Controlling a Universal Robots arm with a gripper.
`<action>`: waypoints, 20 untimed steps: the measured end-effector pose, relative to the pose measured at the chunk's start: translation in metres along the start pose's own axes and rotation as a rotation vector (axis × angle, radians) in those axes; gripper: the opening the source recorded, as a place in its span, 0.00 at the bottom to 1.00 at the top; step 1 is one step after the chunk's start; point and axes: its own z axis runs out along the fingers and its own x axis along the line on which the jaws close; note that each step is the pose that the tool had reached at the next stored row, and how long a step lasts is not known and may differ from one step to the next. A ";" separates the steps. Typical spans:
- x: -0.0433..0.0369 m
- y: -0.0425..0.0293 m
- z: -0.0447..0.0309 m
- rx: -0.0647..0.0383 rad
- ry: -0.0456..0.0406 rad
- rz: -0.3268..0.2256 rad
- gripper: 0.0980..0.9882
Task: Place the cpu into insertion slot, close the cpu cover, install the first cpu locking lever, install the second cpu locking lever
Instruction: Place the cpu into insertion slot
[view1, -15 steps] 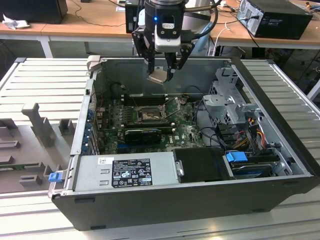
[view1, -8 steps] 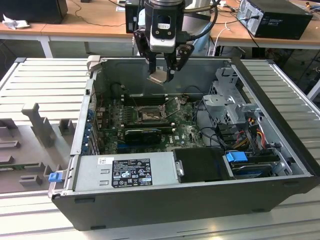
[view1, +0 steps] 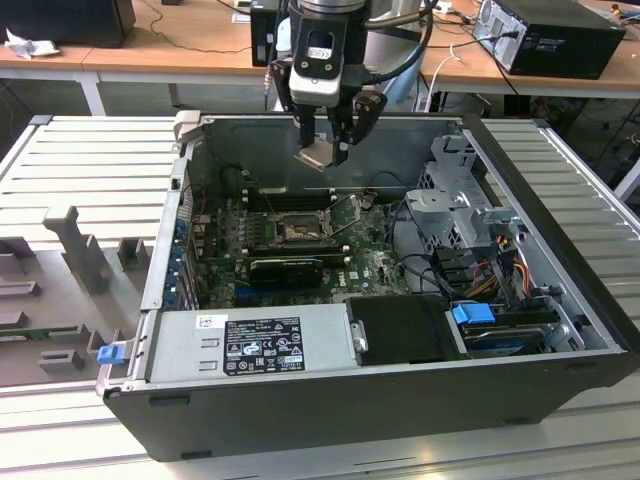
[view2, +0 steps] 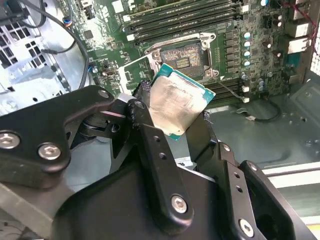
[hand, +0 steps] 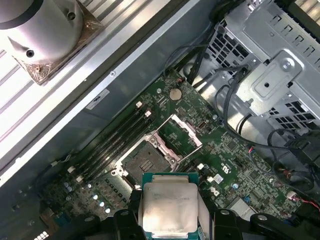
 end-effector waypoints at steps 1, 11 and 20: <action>0.0000 0.0000 0.0002 0.000 -0.0015 0.017 0.48; 0.0000 -0.0001 0.0012 -0.003 -0.0112 0.127 0.48; -0.0001 -0.0002 0.0023 -0.005 -0.0199 0.226 0.48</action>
